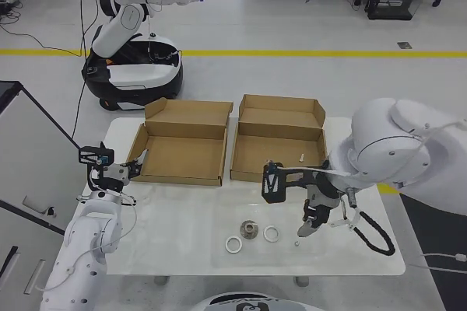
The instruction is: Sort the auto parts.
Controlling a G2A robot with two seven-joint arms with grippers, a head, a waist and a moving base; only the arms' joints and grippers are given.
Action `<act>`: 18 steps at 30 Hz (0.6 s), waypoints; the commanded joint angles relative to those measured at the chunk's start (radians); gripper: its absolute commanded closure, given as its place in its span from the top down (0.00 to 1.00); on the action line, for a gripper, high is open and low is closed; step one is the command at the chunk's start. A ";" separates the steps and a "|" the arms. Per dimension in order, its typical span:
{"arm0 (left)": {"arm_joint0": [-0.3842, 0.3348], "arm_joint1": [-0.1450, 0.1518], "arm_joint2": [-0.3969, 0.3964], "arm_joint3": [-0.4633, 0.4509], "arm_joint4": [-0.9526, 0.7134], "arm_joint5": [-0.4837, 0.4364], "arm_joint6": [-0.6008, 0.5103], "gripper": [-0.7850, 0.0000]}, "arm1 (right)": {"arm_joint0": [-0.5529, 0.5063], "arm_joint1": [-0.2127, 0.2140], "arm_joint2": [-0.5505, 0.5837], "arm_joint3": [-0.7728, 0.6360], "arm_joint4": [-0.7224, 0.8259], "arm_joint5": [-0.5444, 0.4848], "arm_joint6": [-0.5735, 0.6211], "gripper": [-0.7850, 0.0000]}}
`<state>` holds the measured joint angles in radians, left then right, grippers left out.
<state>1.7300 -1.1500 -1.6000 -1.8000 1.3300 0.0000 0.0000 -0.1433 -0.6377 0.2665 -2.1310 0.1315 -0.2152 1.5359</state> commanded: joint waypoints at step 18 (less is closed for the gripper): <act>0.000 0.000 0.000 0.000 0.000 0.000 0.000 1.00 | -0.100 0.015 -0.097 -0.083 -0.158 0.005 0.000 1.00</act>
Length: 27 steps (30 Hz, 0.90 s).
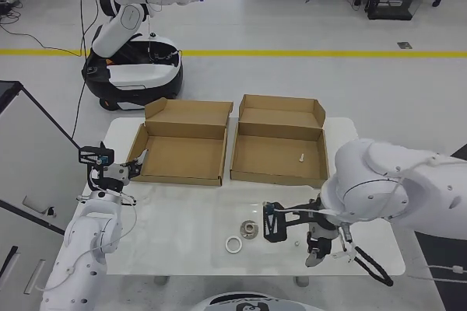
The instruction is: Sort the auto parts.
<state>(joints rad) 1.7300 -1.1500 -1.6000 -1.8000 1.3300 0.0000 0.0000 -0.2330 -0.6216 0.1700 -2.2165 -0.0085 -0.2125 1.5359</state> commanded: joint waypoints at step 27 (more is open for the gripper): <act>0.000 0.000 0.000 0.000 0.000 0.000 0.000 1.00 | -0.141 -0.068 0.000 0.118 -0.254 0.024 0.000 1.00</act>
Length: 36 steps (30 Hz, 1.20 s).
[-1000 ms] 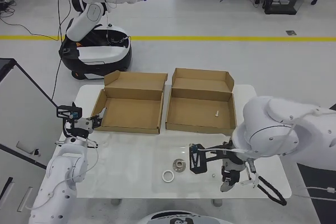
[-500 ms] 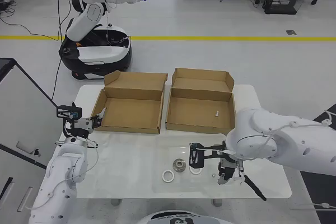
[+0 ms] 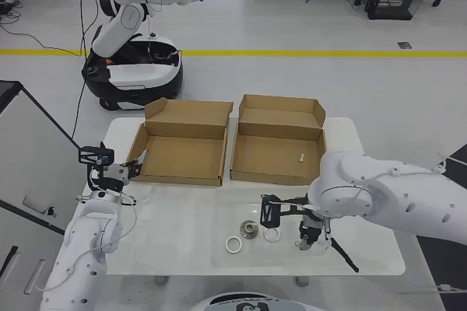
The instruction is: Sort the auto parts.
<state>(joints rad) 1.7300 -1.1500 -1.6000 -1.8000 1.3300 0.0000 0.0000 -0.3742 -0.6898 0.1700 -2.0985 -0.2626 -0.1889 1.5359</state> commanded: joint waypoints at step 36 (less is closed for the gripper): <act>0.000 0.000 0.000 0.000 0.000 0.000 0.000 1.00 | -0.165 -0.032 0.000 0.050 -0.166 -0.143 -0.048 0.69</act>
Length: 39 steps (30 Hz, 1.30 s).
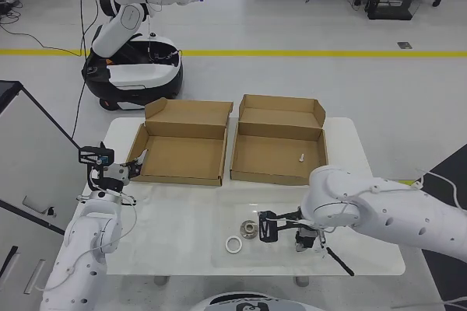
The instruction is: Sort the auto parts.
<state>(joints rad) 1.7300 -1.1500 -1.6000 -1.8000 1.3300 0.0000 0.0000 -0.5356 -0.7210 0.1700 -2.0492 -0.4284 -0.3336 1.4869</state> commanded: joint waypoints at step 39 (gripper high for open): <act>0.000 0.000 0.000 0.000 0.000 0.000 0.000 1.00 | -0.102 -0.030 0.000 0.091 -0.043 -0.002 -0.002 0.38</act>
<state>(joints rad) 1.7300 -1.1500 -1.6000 -1.8000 1.3300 0.0000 0.0000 -0.6375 -0.7497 0.1700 -1.9596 -0.4706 -0.3357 1.4848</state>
